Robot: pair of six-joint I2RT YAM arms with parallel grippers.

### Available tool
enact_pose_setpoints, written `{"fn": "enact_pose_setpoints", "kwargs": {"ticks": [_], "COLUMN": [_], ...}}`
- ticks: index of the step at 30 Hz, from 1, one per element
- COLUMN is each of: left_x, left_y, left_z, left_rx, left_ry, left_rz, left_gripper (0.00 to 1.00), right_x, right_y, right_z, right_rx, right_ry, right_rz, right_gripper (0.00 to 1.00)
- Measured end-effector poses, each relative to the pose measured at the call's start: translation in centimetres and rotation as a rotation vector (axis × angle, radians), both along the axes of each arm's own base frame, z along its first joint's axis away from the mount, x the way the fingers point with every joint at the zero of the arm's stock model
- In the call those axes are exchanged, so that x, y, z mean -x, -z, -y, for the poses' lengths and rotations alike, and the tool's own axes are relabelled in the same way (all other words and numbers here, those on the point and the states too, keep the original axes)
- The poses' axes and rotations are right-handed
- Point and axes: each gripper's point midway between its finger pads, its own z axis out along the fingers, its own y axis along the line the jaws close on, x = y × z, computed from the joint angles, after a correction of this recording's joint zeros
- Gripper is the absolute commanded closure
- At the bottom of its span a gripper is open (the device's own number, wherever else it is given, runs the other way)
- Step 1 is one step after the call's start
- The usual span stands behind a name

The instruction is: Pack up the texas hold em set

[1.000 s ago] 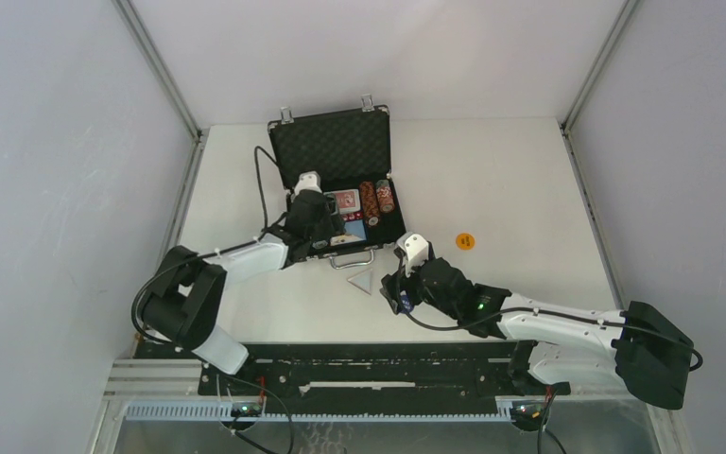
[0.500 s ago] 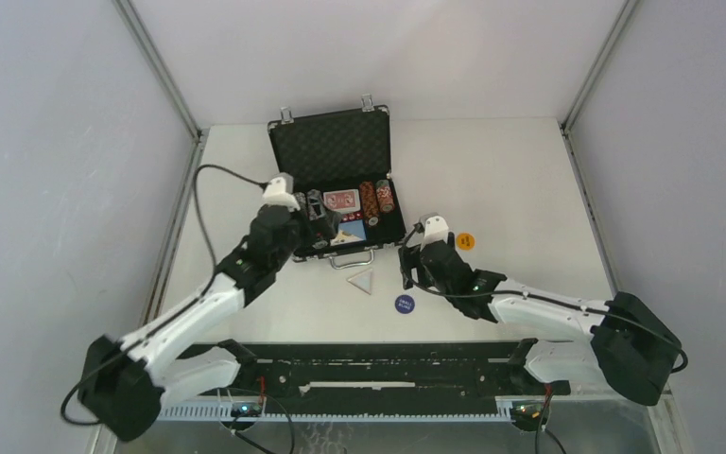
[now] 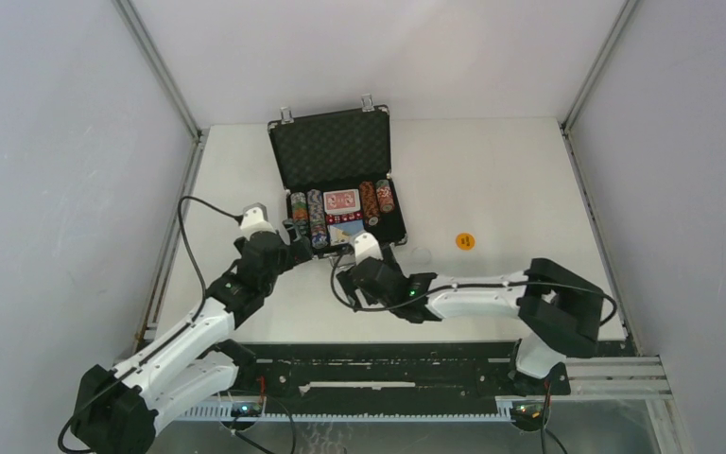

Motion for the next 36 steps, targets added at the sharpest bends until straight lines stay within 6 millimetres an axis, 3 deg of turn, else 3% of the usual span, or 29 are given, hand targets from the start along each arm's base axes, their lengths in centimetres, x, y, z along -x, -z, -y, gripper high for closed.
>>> {"fn": "enact_pose_setpoints", "kwargs": {"ticks": [5,12,23,36], "left_x": [0.2,0.3,0.6,0.6], "left_y": [1.5,1.4,0.3,0.2], "left_z": [-0.7,-0.7,-0.8,-0.5], "left_rx": [0.002,0.034,0.073,0.091], "left_ry": [-0.031,-0.049,-0.057,-0.045], "left_rz": [-0.044,-0.04,-0.002,-0.002], "left_gripper": [0.0,0.0,0.0,0.0], "right_x": [-0.8,-1.8,-1.8,-2.4], "right_y": [0.9,1.6,4.1,4.7], "right_z": [-2.3,-3.4,-2.7,-2.4], "right_rx": [0.012,-0.004,0.029,0.009], "right_ry": [0.022,0.112,0.22,0.303], "right_rz": [-0.025,-0.078,-0.163,-0.196], "right_gripper": [0.05,0.06,0.09,0.12]}}
